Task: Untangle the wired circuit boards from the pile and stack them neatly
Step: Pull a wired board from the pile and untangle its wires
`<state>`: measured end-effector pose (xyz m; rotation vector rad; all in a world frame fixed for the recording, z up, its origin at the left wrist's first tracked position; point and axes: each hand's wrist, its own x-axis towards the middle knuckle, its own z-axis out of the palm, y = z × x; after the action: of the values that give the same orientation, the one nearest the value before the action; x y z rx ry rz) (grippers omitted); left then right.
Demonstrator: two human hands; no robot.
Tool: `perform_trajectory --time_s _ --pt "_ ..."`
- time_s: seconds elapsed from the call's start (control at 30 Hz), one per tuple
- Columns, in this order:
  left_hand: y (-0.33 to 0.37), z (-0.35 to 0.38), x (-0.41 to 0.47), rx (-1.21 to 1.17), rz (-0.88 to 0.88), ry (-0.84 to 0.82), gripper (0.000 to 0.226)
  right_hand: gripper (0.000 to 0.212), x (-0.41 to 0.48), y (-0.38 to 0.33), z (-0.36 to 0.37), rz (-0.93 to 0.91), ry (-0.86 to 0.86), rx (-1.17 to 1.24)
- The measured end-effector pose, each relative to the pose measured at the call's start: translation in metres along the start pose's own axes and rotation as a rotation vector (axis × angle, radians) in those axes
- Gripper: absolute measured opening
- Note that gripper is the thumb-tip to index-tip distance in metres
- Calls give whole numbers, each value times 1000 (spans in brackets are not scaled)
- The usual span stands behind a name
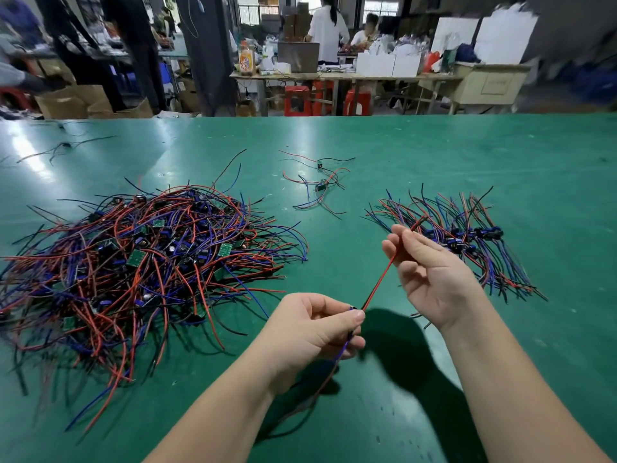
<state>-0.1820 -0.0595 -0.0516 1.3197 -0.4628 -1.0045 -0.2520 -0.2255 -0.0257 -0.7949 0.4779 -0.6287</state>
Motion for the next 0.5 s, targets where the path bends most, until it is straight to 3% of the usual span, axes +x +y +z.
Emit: perform_trajectory --time_s 0.3,0.5 --pt "-1 -1 2 43 -25 21 13 8 4 -7 -8 -29 76 13" --pt "-2 -3 1 97 -44 42 14 28 6 -10 -13 45 185 -63"
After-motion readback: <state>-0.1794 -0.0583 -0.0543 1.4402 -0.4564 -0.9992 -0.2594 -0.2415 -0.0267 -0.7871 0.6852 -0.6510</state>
